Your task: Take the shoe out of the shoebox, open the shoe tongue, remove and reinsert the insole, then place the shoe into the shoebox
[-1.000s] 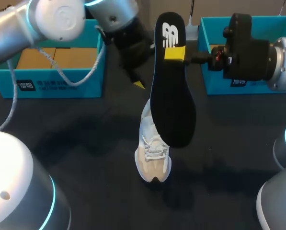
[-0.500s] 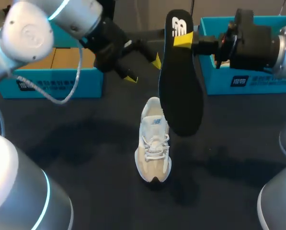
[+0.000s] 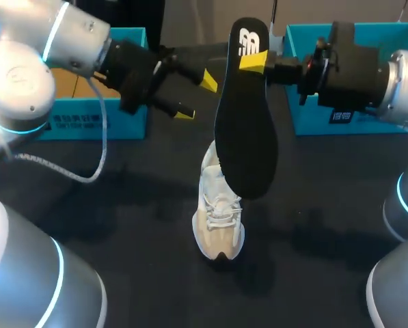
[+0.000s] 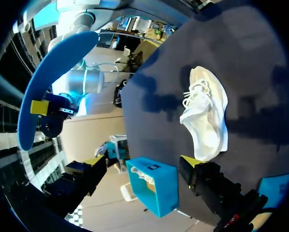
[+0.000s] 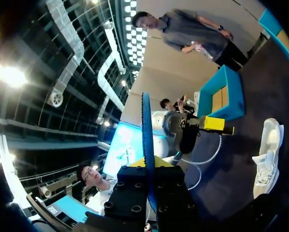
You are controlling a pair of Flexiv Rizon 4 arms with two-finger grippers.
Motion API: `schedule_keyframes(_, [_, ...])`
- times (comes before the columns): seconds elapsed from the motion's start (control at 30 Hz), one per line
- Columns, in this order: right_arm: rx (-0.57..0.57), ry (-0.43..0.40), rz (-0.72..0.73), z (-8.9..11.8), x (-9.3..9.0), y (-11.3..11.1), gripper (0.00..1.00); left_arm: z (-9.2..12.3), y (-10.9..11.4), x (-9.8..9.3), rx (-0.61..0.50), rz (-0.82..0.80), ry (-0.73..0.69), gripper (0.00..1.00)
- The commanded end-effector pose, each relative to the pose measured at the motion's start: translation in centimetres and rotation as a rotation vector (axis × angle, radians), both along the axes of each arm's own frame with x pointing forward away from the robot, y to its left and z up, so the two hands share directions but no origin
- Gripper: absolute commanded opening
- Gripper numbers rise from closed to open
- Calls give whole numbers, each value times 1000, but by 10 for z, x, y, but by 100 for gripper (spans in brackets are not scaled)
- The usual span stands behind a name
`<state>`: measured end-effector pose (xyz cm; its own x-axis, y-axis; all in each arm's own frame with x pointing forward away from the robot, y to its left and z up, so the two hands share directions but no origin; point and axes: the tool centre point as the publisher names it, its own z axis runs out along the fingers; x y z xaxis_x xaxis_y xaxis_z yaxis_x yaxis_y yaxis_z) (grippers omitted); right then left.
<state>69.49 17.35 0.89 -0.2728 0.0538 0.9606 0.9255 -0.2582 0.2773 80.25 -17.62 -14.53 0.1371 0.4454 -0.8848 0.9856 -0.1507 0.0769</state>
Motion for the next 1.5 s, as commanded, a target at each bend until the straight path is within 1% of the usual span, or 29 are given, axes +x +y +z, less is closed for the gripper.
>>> schedule_keyframes(0.03, [18, 102, -74, -17, 9, 3, 0, 0, 5, -4, -143, -31, 7, 100])
schedule_keyframes(0.07, [42, 146, -93, -21, 14, 2, 0, 1, 6, -5, -158, -36, 9, 100])
schedule_keyframes(0.1, [31, 169, -118, -26, 19, 0, 0, 2, 6, -7, -174, -43, 8, 100])
schedule_keyframes(0.13, [60, 183, -131, -30, 25, -2, 0, 3, 7, -9, -191, -50, 14, 100])
schedule_keyframes(0.2, [79, 214, -180, -38, 36, -9, 0, 4, 7, -10, -207, -40, 16, 100])
schedule_keyframes(0.23, [81, 243, -192, -43, 41, -12, 0, 5, 8, -12, -221, -41, 15, 100])
schedule_keyframes(0.37, [78, 307, -237, -55, 62, -21, 0, 8, 11, -15, -254, -27, 24, 100])
schedule_keyframes(0.43, [64, 349, -235, -63, 72, -26, 0, 9, 13, -18, -263, -25, 24, 100])
schedule_keyframes(0.5, [49, 389, -203, -69, 83, -29, 0, 10, 14, -21, -274, -30, 27, 100])
schedule_keyframes(0.57, [32, 410, -166, -73, 95, -28, 0, 11, 14, -24, -288, -32, 25, 100])
schedule_keyframes(0.7, [32, 410, -166, -73, 95, -28, 0, 12, 14, -28, -299, -10, 30, 100])
schedule_keyframes(1.2, [32, 410, -166, -73, 95, -28, 0, 12, 14, -28, -299, -10, 30, 100])
schedule_keyframes(1.23, [32, 410, -166, -73, 95, -28, 0, 10, 13, -30, -321, -16, 35, 100])
schedule_keyframes(1.27, [29, 404, -160, -76, 97, -27, 0, 9, 13, -32, -337, -27, 44, 100])
schedule_keyframes(1.33, [28, 439, -167, -83, 102, -25, 0, 7, 14, -35, -363, -32, 46, 100])
schedule_keyframes(1.37, [30, 437, -163, -86, 103, -24, 0, 6, 14, -37, -378, -37, 39, 100])
schedule_keyframes(1.5, [32, 486, -157, -98, 110, -21, 0, 4, 15, -39, -428, -29, 58, 100])
